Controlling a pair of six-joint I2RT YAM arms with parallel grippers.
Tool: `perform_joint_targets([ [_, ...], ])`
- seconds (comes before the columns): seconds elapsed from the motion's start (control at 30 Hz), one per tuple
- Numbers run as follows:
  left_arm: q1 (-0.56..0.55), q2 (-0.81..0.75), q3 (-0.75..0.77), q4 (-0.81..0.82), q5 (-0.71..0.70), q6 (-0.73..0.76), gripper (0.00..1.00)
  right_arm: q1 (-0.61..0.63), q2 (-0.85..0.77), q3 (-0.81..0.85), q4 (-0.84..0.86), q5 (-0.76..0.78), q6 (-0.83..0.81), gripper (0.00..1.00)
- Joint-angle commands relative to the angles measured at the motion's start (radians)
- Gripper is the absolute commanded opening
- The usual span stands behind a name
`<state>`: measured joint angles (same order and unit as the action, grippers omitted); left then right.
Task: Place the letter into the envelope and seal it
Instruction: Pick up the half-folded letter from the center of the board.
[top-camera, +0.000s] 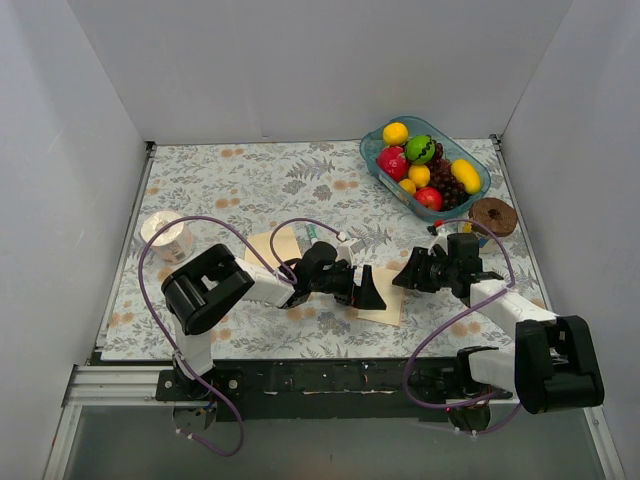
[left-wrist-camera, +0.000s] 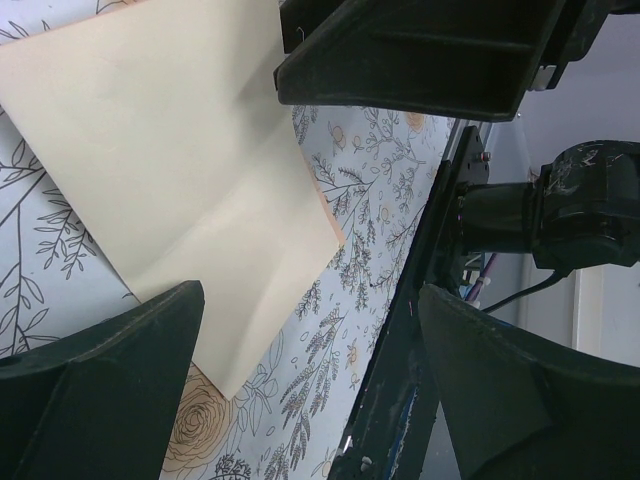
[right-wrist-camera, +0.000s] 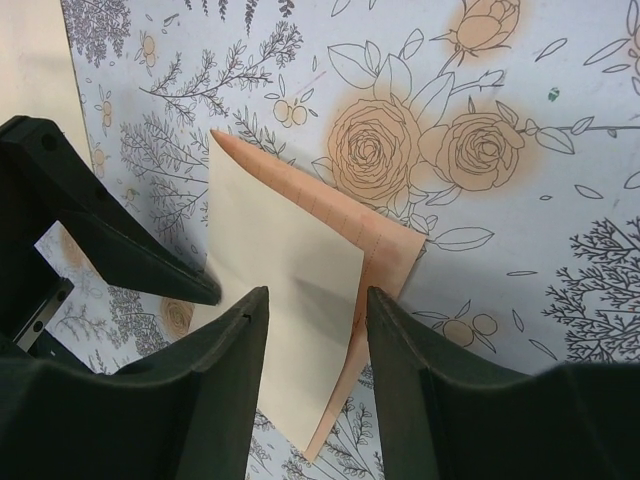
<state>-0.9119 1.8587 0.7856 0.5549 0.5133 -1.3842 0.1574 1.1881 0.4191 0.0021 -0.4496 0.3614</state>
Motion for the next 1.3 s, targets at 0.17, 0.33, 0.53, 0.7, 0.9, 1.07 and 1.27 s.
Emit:
perform_joint_targets([
  [0.17,-0.004,0.028,0.0,-0.093,-0.024,0.024,0.89,-0.002,0.028,0.038,0.055,-0.029,-0.024,0.45],
  [0.33,-0.004,0.027,0.001,-0.095,-0.024,0.022,0.89,-0.004,0.048,0.035,0.067,-0.044,-0.019,0.37],
  [0.53,-0.004,0.019,0.006,-0.102,-0.024,0.027,0.89,-0.002,0.053,0.032,0.078,-0.044,-0.01,0.25],
  [0.7,-0.004,0.007,0.033,-0.121,-0.007,0.028,0.93,-0.002,0.048,0.032,0.07,-0.024,-0.006,0.02],
  [0.9,-0.002,-0.059,0.107,-0.209,-0.031,0.066,0.96,-0.002,0.019,0.03,0.056,-0.017,-0.006,0.01],
  [1.07,0.005,-0.125,0.106,-0.208,-0.044,0.08,0.98,-0.005,-0.039,0.037,0.033,-0.014,-0.009,0.01],
  [1.27,0.024,-0.127,0.043,-0.153,-0.007,0.057,0.98,-0.015,-0.11,0.035,0.019,-0.05,-0.012,0.01],
])
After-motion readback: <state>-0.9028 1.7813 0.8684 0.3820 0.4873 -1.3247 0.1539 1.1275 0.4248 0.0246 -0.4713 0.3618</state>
